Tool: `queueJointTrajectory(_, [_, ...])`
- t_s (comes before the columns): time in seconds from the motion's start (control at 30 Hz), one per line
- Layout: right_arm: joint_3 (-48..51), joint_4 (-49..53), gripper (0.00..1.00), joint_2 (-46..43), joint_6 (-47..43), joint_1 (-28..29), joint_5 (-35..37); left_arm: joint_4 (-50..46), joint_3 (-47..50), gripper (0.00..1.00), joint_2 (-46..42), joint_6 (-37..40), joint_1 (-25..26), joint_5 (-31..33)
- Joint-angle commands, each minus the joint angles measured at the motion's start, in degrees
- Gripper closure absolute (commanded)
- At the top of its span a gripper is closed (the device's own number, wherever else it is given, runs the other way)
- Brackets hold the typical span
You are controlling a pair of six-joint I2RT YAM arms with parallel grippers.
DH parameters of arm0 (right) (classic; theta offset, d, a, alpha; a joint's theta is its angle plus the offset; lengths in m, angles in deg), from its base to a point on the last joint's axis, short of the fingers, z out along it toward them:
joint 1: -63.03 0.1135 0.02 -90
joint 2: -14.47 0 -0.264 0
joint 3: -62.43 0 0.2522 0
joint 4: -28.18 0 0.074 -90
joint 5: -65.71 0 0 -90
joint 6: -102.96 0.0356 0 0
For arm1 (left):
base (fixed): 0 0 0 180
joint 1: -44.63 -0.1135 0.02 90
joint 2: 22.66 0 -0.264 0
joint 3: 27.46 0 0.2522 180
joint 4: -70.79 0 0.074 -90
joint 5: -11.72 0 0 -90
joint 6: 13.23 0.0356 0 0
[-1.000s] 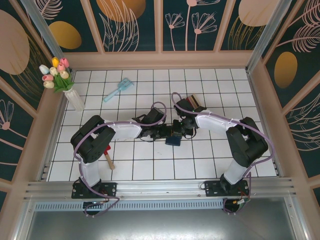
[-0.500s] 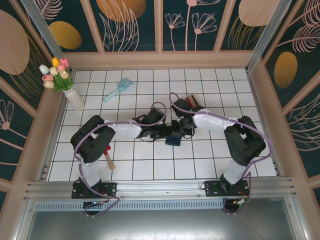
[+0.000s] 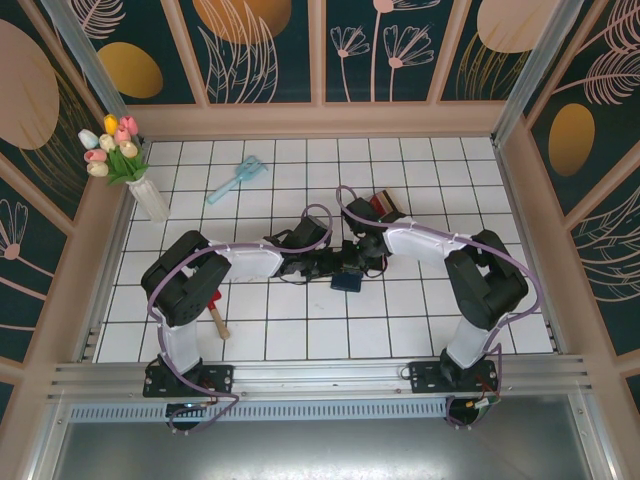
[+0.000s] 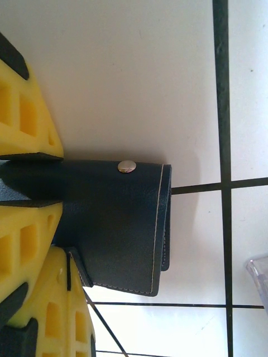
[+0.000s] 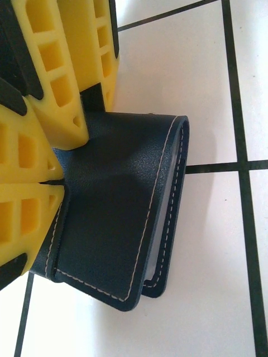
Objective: Put the credit cards into the card holder
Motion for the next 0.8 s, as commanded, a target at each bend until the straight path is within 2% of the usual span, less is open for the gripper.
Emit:
queueJointTrajectory(0.0, [-2.2,5.5,1.00,0.8,-0.1,0.5,2.1,-0.9,1.0,0.74,0.9,0.0,0.1,-0.2])
queueJointTrajectory(0.13, [-4.2,6.9,1.00,0.0,-0.4,0.4,2.8,-0.8,0.9,0.74,0.9,-0.2,0.1,-0.1])
queueJointTrajectory(0.37, [-1.5,5.0,1.00,1.3,0.4,0.8,0.9,-0.7,1.0,0.74,1.0,-0.2,0.1,-0.1])
queueJointTrajectory(0.77, [-0.4,5.6,1.00,3.8,0.5,1.3,1.7,-1.0,0.8,0.74,0.9,-0.2,0.1,0.0])
